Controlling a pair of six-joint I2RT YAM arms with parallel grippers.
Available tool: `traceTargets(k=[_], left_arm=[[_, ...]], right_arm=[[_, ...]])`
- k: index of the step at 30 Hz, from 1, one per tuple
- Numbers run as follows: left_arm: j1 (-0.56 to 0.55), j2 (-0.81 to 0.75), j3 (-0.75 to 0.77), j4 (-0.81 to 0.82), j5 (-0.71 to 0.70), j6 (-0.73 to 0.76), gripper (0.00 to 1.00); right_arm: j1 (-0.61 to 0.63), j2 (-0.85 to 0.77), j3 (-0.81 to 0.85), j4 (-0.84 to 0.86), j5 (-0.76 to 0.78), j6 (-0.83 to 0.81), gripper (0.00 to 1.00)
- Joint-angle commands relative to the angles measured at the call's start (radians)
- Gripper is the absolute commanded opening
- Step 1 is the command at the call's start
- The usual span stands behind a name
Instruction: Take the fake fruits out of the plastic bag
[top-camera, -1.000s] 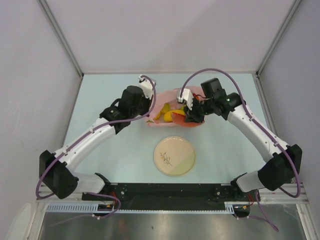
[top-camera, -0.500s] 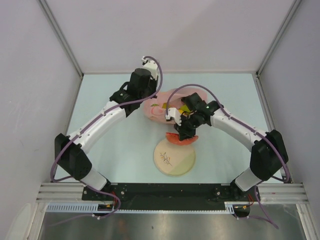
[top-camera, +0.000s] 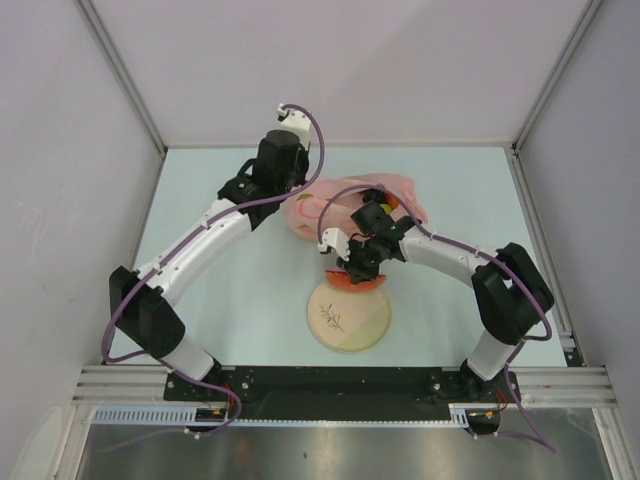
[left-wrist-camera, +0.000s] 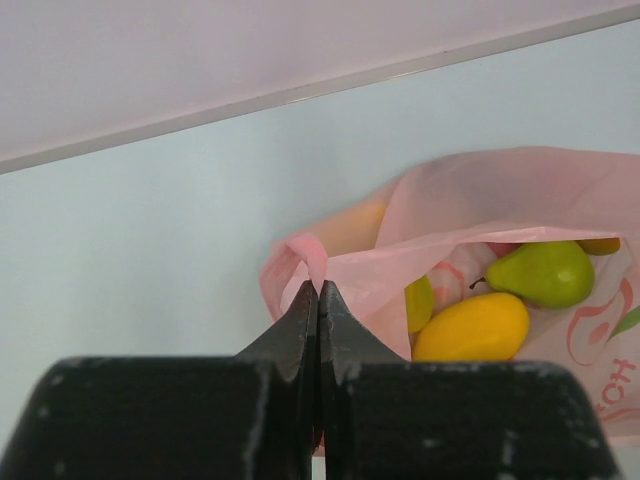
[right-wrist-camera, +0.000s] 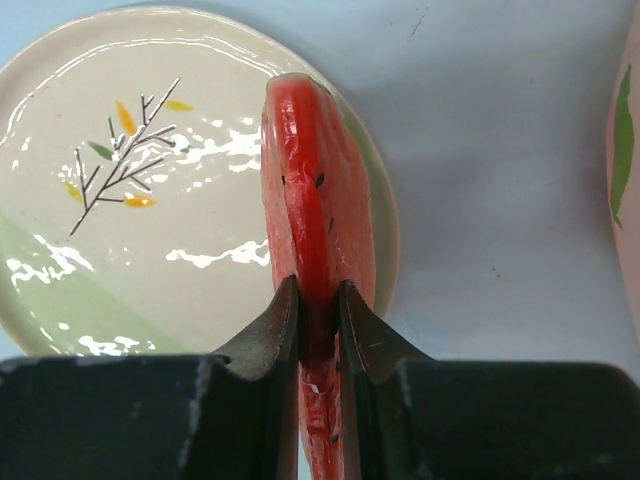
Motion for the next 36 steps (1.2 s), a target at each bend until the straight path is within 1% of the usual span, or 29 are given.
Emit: traceTargets(k=[1,2,3,5,6,8,12,15,16,18,19,20,21,23,24,25,26,27,28,29,30,34,36], left_arm=[[0.005,-0.062,-0.010,0.020,0.000,0.011,0.00],[0.005,-0.062,-0.010,0.020,-0.002,0.011,0.00],[0.005,-0.062,-0.013,0.020,-0.002,0.011,0.00],[0.005,-0.062,-0.016,0.021,0.000,0.011,0.00],[0.005,-0.062,-0.014,0.018,0.000,0.009,0.00],[0.005,-0.059,-0.013,0.013,0.007,0.001,0.00],[0.005,-0.056,-0.013,0.012,0.018,0.001,0.00],[0.005,-0.050,-0.027,0.013,0.016,0.004,0.00],[0.005,-0.049,-0.033,0.016,0.020,0.004,0.00],[0.005,-0.047,-0.057,0.026,0.024,0.001,0.01],[0.003,-0.041,-0.063,0.029,0.027,0.000,0.00],[0.003,-0.038,-0.071,0.029,0.027,0.001,0.00],[0.003,-0.036,-0.073,0.029,0.029,0.003,0.00],[0.002,-0.035,-0.076,0.029,0.033,0.003,0.00],[0.002,-0.035,-0.079,0.029,0.038,0.007,0.00],[0.000,-0.036,-0.082,0.035,0.039,0.011,0.00],[-0.006,-0.038,-0.091,0.041,0.043,0.017,0.00],[-0.011,-0.039,-0.094,0.043,0.046,0.027,0.00],[-0.014,-0.039,-0.096,0.044,0.049,0.030,0.00],[-0.020,-0.041,-0.096,0.043,0.053,0.034,0.00],[-0.023,-0.041,-0.096,0.043,0.061,0.034,0.00],[-0.037,-0.042,-0.085,0.030,0.084,0.004,0.00],[-0.054,-0.052,-0.085,0.029,0.090,0.006,0.00]], right_arm=[[0.011,0.020,-0.013,0.094,0.039,0.015,0.20],[0.012,0.020,-0.013,0.094,0.039,0.016,0.30],[0.013,0.014,-0.013,0.094,0.038,0.015,0.35],[0.015,0.000,-0.013,0.077,0.018,0.012,0.60],[0.015,-0.008,-0.013,0.065,0.004,0.000,0.64],[0.012,-0.032,-0.013,0.037,-0.011,-0.004,0.69],[-0.007,-0.115,-0.010,0.002,-0.019,-0.016,0.71],[-0.015,-0.218,0.012,-0.019,-0.028,-0.028,0.72],[-0.015,-0.271,0.021,-0.021,-0.028,-0.016,0.75],[-0.015,-0.319,0.044,0.002,-0.036,0.010,0.77],[-0.018,-0.346,0.048,0.017,-0.036,0.048,0.80],[-0.018,-0.389,0.050,0.045,-0.028,0.071,0.80],[-0.021,-0.411,0.049,0.107,-0.014,0.102,0.81],[-0.033,-0.426,0.049,0.190,0.039,0.218,0.75],[-0.048,-0.420,0.049,0.283,0.068,0.264,0.72],[-0.064,-0.408,0.049,0.325,0.129,0.307,0.54],[-0.079,-0.390,0.049,0.362,0.156,0.393,0.44],[-0.096,-0.350,0.050,0.423,0.173,0.423,0.35],[-0.125,-0.325,0.050,0.444,0.193,0.446,0.13],[-0.131,-0.305,0.050,0.458,0.199,0.446,0.04],[-0.136,-0.264,0.050,0.471,0.204,0.434,0.00],[-0.136,-0.174,0.052,0.465,0.242,0.383,0.00],[-0.137,-0.140,0.052,0.413,0.253,0.345,0.00]])
